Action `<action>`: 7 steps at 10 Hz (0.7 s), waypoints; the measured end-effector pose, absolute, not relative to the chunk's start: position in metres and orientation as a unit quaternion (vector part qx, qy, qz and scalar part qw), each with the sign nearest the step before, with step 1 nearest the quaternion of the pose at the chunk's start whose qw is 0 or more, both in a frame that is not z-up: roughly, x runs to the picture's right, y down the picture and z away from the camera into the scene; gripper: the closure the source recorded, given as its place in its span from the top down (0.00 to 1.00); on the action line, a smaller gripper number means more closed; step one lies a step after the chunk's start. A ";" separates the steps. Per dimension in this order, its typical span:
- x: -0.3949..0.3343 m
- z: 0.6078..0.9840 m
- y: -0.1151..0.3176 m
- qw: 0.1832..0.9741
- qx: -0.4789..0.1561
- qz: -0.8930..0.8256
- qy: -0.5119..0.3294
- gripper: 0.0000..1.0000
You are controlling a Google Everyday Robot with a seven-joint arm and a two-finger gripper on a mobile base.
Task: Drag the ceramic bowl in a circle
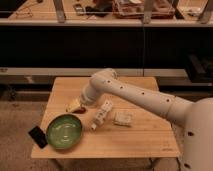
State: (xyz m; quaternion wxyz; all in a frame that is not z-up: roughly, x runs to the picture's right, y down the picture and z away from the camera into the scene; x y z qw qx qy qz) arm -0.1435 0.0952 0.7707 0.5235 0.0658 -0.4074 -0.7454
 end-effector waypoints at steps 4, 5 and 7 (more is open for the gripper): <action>-0.175 0.786 0.122 0.485 0.066 -0.761 -0.426 0.80; -0.178 0.792 0.130 0.481 0.060 -0.762 -0.431 0.80; -0.179 0.805 0.147 0.477 0.044 -0.760 -0.439 0.80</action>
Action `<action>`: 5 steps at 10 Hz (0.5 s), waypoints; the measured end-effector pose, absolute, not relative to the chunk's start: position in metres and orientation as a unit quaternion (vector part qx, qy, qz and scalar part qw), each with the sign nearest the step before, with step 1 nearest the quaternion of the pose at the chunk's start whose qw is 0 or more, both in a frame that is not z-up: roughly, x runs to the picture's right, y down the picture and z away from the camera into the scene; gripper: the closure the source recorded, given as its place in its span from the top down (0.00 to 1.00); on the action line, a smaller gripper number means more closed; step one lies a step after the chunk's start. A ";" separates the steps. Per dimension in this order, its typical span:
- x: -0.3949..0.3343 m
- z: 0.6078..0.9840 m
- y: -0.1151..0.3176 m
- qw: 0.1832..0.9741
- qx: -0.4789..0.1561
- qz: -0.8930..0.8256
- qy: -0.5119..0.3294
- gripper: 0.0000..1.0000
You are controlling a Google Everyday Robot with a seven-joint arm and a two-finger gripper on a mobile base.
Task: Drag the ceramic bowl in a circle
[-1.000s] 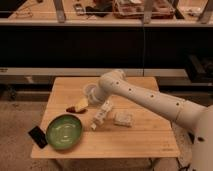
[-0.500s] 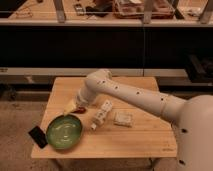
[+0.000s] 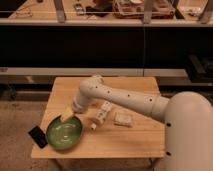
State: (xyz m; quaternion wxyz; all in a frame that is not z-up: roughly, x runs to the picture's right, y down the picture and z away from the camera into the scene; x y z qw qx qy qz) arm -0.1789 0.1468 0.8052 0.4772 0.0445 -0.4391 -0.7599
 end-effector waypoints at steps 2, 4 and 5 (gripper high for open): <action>-0.176 0.816 0.162 0.478 0.027 -0.756 -0.446 0.80; -0.174 0.822 0.177 0.477 0.013 -0.752 -0.455 0.78; -0.174 0.825 0.184 0.477 0.008 -0.749 -0.459 0.71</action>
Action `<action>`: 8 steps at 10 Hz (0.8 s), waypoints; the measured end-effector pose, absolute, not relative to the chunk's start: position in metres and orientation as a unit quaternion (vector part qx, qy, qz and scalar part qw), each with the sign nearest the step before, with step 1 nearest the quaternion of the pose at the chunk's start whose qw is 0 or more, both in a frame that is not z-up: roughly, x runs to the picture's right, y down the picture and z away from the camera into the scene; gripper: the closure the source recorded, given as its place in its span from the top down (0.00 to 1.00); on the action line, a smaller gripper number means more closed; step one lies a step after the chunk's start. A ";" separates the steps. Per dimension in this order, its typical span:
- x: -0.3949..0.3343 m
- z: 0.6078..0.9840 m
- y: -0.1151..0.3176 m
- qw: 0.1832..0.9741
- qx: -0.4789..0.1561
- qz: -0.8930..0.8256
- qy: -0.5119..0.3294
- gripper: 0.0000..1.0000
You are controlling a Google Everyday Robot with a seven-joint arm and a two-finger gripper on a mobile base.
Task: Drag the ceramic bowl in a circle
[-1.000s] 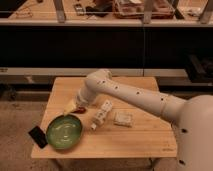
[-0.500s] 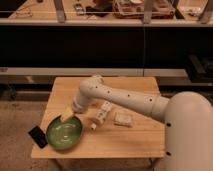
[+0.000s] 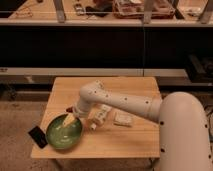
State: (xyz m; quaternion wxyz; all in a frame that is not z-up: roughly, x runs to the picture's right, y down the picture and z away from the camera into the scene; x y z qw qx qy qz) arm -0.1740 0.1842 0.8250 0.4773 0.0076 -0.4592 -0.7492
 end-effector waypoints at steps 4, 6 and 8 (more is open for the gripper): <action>-0.174 0.837 0.198 0.483 -0.009 -0.739 -0.470 0.59; -0.171 0.842 0.199 0.490 -0.015 -0.734 -0.470 0.59; -0.163 0.851 0.203 0.495 -0.027 -0.732 -0.467 0.47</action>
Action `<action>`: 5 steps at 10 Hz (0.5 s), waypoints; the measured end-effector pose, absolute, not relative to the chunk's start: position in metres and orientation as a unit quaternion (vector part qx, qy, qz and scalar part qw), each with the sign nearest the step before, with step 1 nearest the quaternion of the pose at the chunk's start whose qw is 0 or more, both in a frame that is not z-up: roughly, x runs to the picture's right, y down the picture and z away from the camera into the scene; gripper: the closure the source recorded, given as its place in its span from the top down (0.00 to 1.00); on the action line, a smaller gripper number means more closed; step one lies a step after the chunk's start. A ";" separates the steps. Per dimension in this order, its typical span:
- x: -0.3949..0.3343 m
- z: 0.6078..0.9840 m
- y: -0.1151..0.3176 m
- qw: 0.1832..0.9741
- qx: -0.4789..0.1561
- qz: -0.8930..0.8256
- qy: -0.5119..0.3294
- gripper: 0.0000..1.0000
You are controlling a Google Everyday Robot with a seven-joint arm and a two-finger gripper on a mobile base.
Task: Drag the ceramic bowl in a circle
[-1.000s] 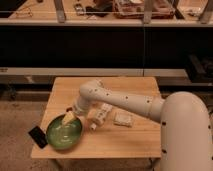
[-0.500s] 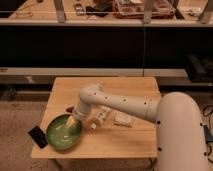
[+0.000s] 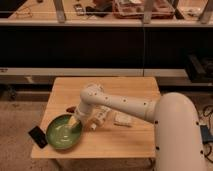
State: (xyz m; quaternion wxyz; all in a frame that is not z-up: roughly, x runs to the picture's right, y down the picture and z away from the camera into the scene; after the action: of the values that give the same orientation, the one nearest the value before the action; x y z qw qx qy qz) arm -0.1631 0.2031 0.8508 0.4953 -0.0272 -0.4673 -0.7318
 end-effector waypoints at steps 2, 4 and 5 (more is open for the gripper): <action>-0.152 0.857 0.204 0.503 -0.036 -0.730 -0.462 0.39; -0.145 0.860 0.201 0.510 -0.041 -0.728 -0.457 0.31; -0.139 0.863 0.199 0.515 -0.042 -0.727 -0.452 0.23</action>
State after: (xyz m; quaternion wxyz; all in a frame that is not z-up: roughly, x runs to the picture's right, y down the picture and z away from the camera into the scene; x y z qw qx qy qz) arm -0.1389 0.1986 0.8625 0.5146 -0.0422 -0.4523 -0.7272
